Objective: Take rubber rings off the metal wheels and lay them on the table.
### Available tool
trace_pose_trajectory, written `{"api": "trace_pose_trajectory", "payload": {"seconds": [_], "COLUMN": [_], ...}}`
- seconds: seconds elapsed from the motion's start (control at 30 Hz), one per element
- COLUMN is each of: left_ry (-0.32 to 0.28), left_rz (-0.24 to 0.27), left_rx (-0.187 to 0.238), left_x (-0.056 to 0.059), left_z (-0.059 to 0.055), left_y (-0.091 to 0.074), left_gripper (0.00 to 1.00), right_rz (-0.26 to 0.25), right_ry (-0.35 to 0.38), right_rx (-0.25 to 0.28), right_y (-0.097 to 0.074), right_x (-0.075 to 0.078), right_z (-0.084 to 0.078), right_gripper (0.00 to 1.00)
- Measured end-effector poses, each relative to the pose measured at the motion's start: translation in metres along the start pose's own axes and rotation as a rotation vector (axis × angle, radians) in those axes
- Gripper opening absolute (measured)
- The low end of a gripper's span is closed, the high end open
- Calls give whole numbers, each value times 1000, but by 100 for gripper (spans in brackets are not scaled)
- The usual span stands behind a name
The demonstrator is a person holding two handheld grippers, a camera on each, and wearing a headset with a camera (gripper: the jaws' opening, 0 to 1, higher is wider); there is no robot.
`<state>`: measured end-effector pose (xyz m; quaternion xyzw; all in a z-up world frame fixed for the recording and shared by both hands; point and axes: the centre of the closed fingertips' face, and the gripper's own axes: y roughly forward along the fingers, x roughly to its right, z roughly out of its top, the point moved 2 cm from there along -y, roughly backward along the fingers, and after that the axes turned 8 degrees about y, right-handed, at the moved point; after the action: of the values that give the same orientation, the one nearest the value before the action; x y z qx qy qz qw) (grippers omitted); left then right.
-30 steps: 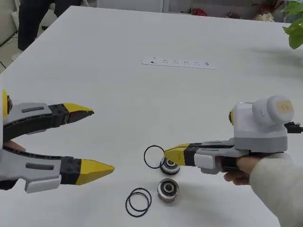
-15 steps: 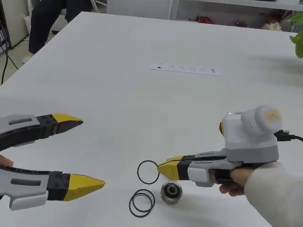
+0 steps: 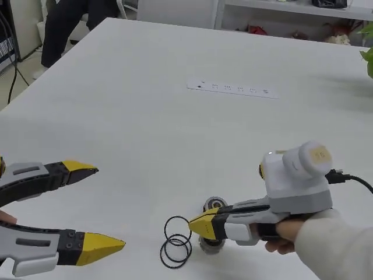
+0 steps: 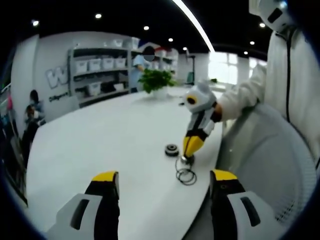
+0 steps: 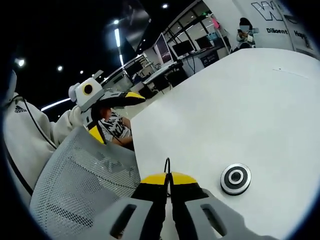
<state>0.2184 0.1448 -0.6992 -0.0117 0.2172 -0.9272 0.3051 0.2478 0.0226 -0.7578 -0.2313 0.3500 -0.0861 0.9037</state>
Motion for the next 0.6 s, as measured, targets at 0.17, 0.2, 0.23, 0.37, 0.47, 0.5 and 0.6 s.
{"api": "trace_pose_trajectory", "payload": {"seconds": [0.17, 0.2, 0.23, 0.37, 0.47, 0.5, 0.6], "left_ry": [-8, -9, -10, -16, -18, -18, -16], "left_rz": [0, 0, -1, -1, -3, -4, -7], "left_rx": [1, 0, -3, -3, -6, -7, -11], "left_x": [0, 0, 0, 1, 1, 2, 2], "left_z": [-1, -2, -3, -4, -6, -6, -7], "left_y": [0, 0, 0, 1, 2, 2, 2], "left_gripper": [75, 75, 75, 75, 75, 75, 75], "right_rz": [-3, -3, -5, -21, -34, -38, -47], "right_ry": [-10, -14, -19, -27, -20, -18, -9], "right_rx": [-35, -41, -48, -59, -52, -52, -56], "right_y": [4, 5, 5, 6, 5, 5, 5], "right_x": [0, -1, -1, 3, 7, 8, 10], "right_z": [-8, -9, -11, -13, -12, -13, -14], "right_gripper": [0, 0, 0, 0, 0, 0, 0]}}
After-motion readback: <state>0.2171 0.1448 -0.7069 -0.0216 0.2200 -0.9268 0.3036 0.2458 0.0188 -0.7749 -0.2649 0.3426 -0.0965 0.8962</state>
